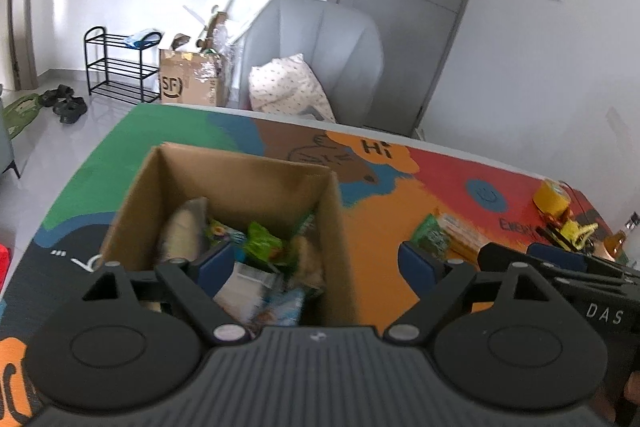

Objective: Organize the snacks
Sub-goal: 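Move both grippers back to the green snack bag and wrapped pastry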

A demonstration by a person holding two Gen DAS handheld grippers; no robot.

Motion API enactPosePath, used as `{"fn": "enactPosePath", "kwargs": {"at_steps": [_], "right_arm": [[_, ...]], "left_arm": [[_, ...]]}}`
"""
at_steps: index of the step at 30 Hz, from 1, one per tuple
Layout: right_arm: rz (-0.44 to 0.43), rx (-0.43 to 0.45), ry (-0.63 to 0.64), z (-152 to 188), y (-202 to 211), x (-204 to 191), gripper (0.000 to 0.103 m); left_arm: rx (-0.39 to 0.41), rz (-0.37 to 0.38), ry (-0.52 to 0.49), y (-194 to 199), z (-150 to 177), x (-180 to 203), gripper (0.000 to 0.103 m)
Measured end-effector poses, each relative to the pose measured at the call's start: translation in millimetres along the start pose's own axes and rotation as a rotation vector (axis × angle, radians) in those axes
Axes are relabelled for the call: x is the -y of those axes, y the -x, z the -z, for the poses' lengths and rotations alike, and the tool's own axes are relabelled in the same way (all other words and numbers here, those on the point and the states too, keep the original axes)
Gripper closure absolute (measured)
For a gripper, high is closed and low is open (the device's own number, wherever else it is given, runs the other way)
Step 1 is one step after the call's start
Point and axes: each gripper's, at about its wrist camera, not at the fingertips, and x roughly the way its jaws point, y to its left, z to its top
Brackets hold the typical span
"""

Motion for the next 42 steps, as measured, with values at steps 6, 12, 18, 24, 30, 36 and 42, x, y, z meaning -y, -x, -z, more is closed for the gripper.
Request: {"fn": "enactPosePath", "kwargs": {"at_steps": [6, 12, 18, 24, 30, 36, 42], "right_arm": [[0.030, 0.000, -0.035, 7.1, 10.2, 22.2, 0.008], [0.058, -0.003, -0.068, 12.4, 15.2, 43.3, 0.006], [0.079, -0.003, -0.102, 18.9, 20.9, 67.1, 0.005], [0.088, -0.006, -0.143, 24.4, 18.7, 90.7, 0.005], [0.080, -0.012, -0.180, 29.0, 10.7, 109.5, 0.005], [0.078, -0.020, -0.189, 31.5, 3.5, 122.6, 0.007], [0.073, -0.017, -0.189, 27.4, -7.3, 134.4, 0.015]], "left_arm": [[-0.038, 0.039, -0.021, -7.7, 4.8, 22.3, 0.015], [-0.055, 0.060, -0.047, -16.0, 7.6, 43.0, 0.015], [-0.062, 0.039, -0.065, -27.2, 9.3, 61.4, 0.009], [-0.033, 0.006, -0.050, -27.6, 4.5, 67.6, 0.008], [0.017, 0.001, -0.085, -21.5, -3.6, 83.3, 0.008], [-0.014, 0.030, -0.105, -42.5, -0.4, 102.0, 0.008], [-0.051, 0.036, -0.099, -73.9, 2.8, 115.2, 0.009]]}}
